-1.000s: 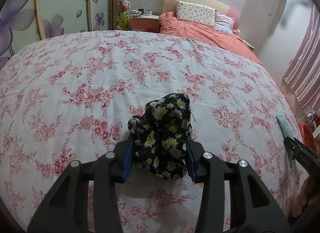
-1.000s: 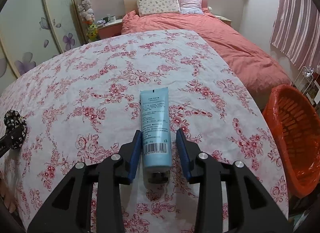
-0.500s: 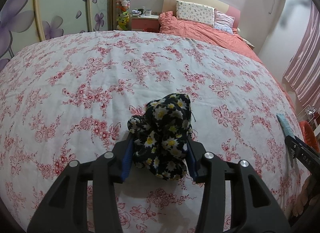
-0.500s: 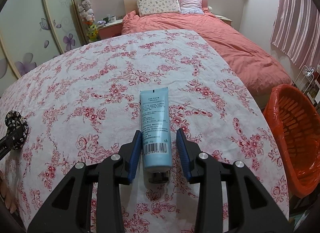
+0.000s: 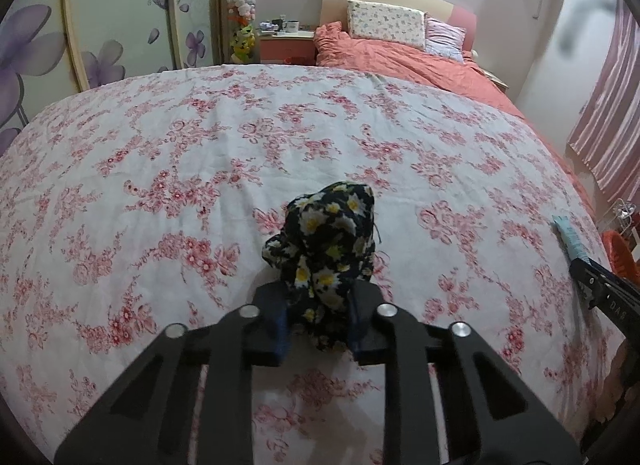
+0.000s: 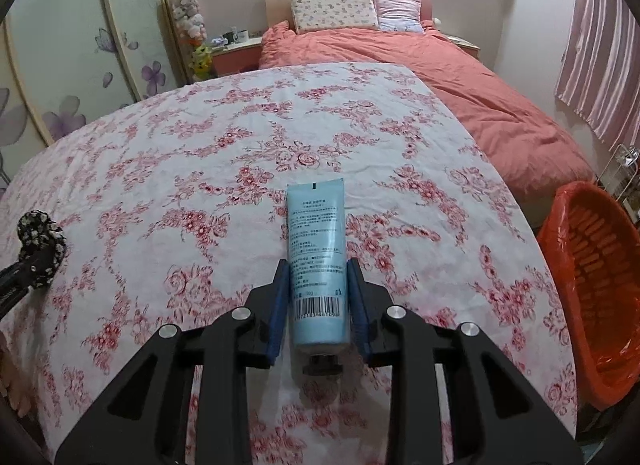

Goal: Collect trash
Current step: 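Grasp the light blue tube with the right tool while the left tool holds the scrunchie, then carry the scrunchie and blue tube to the orange basket and open both tools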

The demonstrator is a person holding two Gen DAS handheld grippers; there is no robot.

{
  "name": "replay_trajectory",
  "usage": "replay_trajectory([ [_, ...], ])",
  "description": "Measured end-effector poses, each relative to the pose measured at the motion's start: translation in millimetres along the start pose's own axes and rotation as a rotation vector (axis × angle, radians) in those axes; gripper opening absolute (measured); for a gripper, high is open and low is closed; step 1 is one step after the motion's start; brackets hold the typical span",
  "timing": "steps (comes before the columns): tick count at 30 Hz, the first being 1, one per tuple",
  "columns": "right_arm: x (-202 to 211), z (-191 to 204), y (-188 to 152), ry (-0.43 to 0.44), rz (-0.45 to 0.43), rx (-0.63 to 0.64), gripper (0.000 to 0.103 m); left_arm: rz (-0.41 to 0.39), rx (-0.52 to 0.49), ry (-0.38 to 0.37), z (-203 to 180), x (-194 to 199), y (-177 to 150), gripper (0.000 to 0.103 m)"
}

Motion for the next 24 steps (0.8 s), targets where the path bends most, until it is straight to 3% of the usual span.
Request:
replay_trajectory([
  [8, 39, -24, -4, 0.007, -0.088, -0.066, 0.029, -0.04, -0.036, -0.07, -28, 27, -2, 0.02],
  [24, 112, -84, -8, -0.129, -0.279, -0.146, 0.029, -0.152, -0.244, -0.127, -158, 84, -16, 0.02],
])
Point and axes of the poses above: each gripper's, at about its wrist camera, not at the fingertips, and x roughly against the way its jaws point, z to its left, y to its top, the point moved 5 cm from there along -x, roughly the way its jaws point, and after that the axes turned 5 degrees about x, right-handed, at the moved point
